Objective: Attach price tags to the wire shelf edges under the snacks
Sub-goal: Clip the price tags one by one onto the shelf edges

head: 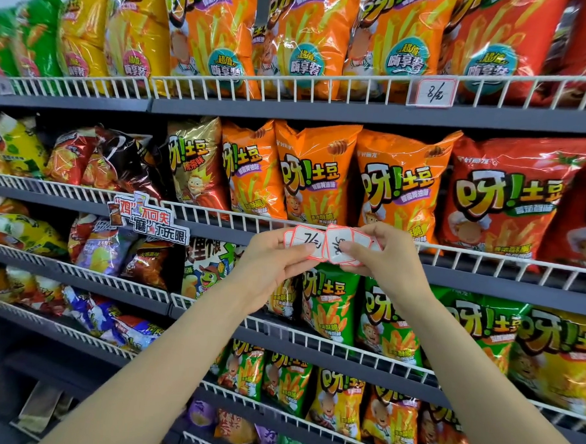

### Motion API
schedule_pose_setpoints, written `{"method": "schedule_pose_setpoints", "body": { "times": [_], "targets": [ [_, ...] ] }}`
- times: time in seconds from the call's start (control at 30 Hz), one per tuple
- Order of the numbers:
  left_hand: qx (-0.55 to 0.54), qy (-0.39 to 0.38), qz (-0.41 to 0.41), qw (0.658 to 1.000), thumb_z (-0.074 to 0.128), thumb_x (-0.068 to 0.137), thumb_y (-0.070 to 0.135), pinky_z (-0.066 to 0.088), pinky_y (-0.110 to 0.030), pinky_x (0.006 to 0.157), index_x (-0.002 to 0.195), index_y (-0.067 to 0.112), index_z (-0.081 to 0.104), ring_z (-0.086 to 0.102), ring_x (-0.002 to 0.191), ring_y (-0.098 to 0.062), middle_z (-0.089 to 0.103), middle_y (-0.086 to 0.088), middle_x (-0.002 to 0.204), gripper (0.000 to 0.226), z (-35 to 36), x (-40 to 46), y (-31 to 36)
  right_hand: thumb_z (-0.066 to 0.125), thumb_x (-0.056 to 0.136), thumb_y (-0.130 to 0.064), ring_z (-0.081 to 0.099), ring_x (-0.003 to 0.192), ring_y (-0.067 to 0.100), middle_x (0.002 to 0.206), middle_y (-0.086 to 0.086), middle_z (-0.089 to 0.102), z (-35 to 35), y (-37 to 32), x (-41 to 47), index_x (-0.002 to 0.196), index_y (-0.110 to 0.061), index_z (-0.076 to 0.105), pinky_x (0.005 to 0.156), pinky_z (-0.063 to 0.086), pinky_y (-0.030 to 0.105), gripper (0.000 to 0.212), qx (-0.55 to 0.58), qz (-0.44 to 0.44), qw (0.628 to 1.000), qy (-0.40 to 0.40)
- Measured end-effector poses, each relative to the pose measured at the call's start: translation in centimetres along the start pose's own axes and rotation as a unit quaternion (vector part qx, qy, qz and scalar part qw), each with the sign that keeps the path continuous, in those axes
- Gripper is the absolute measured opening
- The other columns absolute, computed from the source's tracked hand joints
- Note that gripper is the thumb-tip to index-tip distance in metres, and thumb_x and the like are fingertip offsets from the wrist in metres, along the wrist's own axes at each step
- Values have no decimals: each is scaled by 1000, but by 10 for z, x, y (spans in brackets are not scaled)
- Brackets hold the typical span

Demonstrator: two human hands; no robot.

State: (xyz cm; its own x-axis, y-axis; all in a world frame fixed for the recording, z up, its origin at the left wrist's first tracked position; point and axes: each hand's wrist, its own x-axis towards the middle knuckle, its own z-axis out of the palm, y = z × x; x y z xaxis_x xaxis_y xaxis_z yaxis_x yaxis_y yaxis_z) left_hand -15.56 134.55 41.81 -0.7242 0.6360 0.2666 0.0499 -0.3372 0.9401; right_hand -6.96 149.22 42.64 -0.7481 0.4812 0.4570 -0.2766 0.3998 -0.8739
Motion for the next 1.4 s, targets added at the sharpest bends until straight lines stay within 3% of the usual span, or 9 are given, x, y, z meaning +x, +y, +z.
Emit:
{"method": "schedule_pose_setpoints", "body": {
  "times": [0.13, 0.27, 0.67, 0.87, 1.03, 1.13, 1.2, 1.3, 1.4],
  "targets": [
    [8, 11, 9, 1000, 60, 84, -6, 57, -21, 76, 101, 9, 63, 70, 90, -15, 74, -6, 93, 23, 2, 1, 0, 63, 86, -4, 69, 80, 21, 101, 16, 65, 0, 0, 1, 95, -1, 60, 61, 59, 29, 10, -2, 3, 1000, -13],
    [11, 43, 7, 999, 66, 79, -6, 57, -20, 72, 96, 11, 64, 71, 83, -14, 74, -3, 86, 25, 0, 2, 1, 53, 92, -4, 69, 86, 21, 103, 14, 67, -2, 0, 0, 88, -16, 59, 71, 60, 35, 14, 3, 8, 998, -59],
    [80, 73, 43, 993, 72, 77, 0, 57, -22, 76, 100, 13, 67, 70, 90, -16, 73, -5, 95, 27, 5, 2, -3, 56, 92, -9, 68, 90, 19, 107, 13, 66, 11, 7, -2, 113, -6, 62, 65, 58, 24, 22, -10, 3, 999, -42],
    [93, 69, 43, 992, 70, 78, -3, 57, -23, 75, 106, 7, 65, 70, 90, -17, 73, -7, 97, 30, 0, 3, -2, 55, 92, -7, 70, 84, 17, 98, 14, 69, 7, 6, -5, 96, -11, 65, 64, 58, 23, 11, 53, 19, 997, -54],
    [65, 89, 38, 993, 67, 80, -4, 55, -17, 68, 99, 11, 66, 69, 85, -13, 73, -4, 93, 24, -10, 2, -1, 54, 93, -6, 67, 86, 24, 100, 23, 64, 0, 8, -2, 88, -10, 61, 62, 58, 23, 10, 55, 13, 998, 9],
    [62, 68, 26, 995, 65, 81, -4, 56, -19, 72, 103, 9, 65, 69, 91, -16, 72, -7, 98, 25, -10, 3, -1, 56, 92, -8, 65, 87, 22, 104, 9, 60, 0, 7, 2, 88, -17, 52, 68, 59, 38, 11, -30, -12, 999, 23],
    [70, 42, 15, 997, 65, 82, -4, 56, -21, 76, 109, 6, 63, 68, 96, -18, 71, -9, 103, 29, -8, 3, -1, 57, 91, -10, 65, 92, 22, 101, -2, 55, 4, 3, 2, 93, -17, 46, 66, 58, 47, 13, -87, -33, 996, 11],
    [82, 22, 11, 996, 65, 82, -4, 56, -21, 78, 110, 4, 63, 68, 95, -17, 71, -9, 103, 29, -5, 2, -1, 49, 95, -6, 69, 86, 20, 107, 5, 58, 10, -4, 0, 98, -18, 43, 52, 58, 39, 14, -95, -64, 992, -47],
    [119, 24, 15, 993, 66, 82, -3, 54, -15, 70, 101, 9, 65, 70, 86, -8, 73, -5, 96, 23, -6, -1, -3, 40, 99, -8, 70, 76, 16, 108, 6, 61, 11, -3, -4, 91, -20, 53, 54, 59, 36, 20, -81, -43, 992, -90]
  ]
}}
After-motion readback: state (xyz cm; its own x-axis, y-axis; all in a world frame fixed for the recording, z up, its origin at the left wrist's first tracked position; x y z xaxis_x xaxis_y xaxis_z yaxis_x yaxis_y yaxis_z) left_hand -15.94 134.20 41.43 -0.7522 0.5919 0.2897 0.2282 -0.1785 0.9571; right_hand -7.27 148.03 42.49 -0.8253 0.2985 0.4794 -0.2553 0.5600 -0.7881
